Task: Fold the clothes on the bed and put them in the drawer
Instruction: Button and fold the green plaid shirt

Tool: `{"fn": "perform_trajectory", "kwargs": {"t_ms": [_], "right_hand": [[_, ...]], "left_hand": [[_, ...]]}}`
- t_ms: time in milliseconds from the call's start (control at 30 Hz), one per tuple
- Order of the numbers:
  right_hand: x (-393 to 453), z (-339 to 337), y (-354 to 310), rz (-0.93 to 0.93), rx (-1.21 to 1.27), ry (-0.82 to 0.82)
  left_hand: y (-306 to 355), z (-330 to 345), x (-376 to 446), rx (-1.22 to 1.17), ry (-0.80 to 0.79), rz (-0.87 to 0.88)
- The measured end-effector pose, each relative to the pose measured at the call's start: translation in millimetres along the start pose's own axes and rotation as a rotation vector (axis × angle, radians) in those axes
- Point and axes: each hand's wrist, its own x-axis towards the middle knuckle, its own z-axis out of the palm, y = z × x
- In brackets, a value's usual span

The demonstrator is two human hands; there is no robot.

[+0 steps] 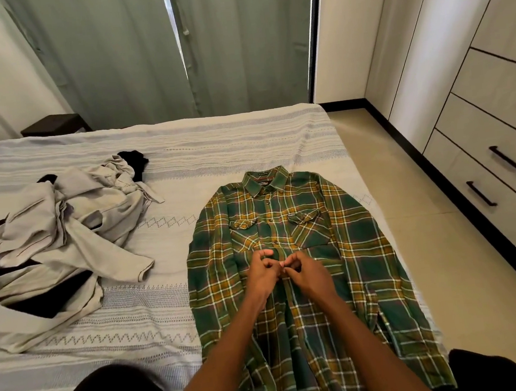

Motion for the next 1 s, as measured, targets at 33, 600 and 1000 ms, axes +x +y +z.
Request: {"fn": "perform_trajectory", "kwargs": {"t_ms": [33, 600, 1000], "right_hand": [[1.3, -0.1, 1.7, 0.010, 0.024, -0.006], [-23.9, -2.1, 7.0, 0.136, 0.128, -0.023], [-82.1, 9.6, 7.9, 0.056, -0.512, -0.201]], "left_hand": [[-0.4, 0.7, 0.0, 0.021, 0.004, 0.029], [-18.5, -0.9, -31.5, 0.670, 0.017, 0.209], [-40.8, -8.2, -75.3, 0.900, -0.036, 0.046]]}}
